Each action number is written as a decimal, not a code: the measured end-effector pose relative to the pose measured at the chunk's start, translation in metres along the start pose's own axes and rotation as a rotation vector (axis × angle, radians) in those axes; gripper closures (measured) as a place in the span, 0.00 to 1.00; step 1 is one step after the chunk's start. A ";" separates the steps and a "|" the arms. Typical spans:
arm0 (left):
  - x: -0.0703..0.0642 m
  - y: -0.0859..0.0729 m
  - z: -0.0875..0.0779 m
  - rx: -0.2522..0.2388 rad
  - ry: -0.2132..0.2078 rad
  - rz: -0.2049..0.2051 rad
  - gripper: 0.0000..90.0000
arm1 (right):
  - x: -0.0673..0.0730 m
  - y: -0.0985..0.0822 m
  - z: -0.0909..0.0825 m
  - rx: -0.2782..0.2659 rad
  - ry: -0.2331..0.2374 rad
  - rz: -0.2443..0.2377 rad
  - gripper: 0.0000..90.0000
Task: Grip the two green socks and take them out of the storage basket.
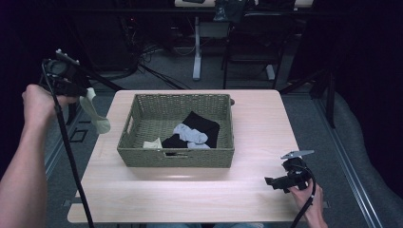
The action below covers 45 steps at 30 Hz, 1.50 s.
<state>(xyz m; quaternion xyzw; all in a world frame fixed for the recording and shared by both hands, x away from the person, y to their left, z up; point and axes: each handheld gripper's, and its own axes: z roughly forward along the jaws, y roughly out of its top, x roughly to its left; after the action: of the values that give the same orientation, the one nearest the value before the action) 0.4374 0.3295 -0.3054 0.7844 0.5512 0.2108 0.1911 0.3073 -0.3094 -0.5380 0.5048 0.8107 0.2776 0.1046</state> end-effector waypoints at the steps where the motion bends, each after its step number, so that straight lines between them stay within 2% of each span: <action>1: 0.001 -0.003 0.006 0.006 -0.004 -0.003 1.00 | 0.000 0.000 0.000 0.001 0.000 -0.001 0.00; 3: 0.002 -0.009 0.018 0.027 -0.002 -0.007 1.00 | 0.000 0.000 0.000 0.001 -0.001 -0.003 0.00; 11: 0.004 -0.033 0.064 0.080 -0.041 -0.033 1.00 | 0.001 0.000 0.000 -0.004 -0.007 0.000 0.00; 16: 0.001 -0.049 0.096 0.121 -0.069 -0.048 1.00 | 0.000 0.000 -0.001 0.001 -0.006 -0.006 0.00; 26: -0.007 -0.074 0.146 0.175 -0.116 -0.071 1.00 | 0.000 0.000 0.000 0.004 -0.002 0.001 0.00; 30: -0.009 -0.081 0.158 0.191 -0.126 -0.076 0.99 | 0.000 0.000 0.000 0.002 0.001 -0.002 0.00; 38: -0.015 -0.102 0.187 0.213 -0.149 -0.110 0.99 | 0.000 0.000 -0.001 -0.001 0.001 -0.002 0.00; 43: -0.014 -0.111 0.196 0.208 -0.177 -0.137 0.98 | 0.000 0.000 -0.001 0.002 0.003 -0.003 0.00; 45: -0.012 -0.113 0.195 0.202 -0.197 -0.155 0.93 | 0.000 0.000 -0.001 0.003 0.003 -0.003 0.00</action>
<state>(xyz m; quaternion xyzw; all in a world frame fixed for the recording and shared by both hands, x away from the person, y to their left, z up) 0.4509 0.3408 -0.5306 0.7717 0.6069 0.0609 0.1801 0.3070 -0.3099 -0.5370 0.5031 0.8121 0.2769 0.1031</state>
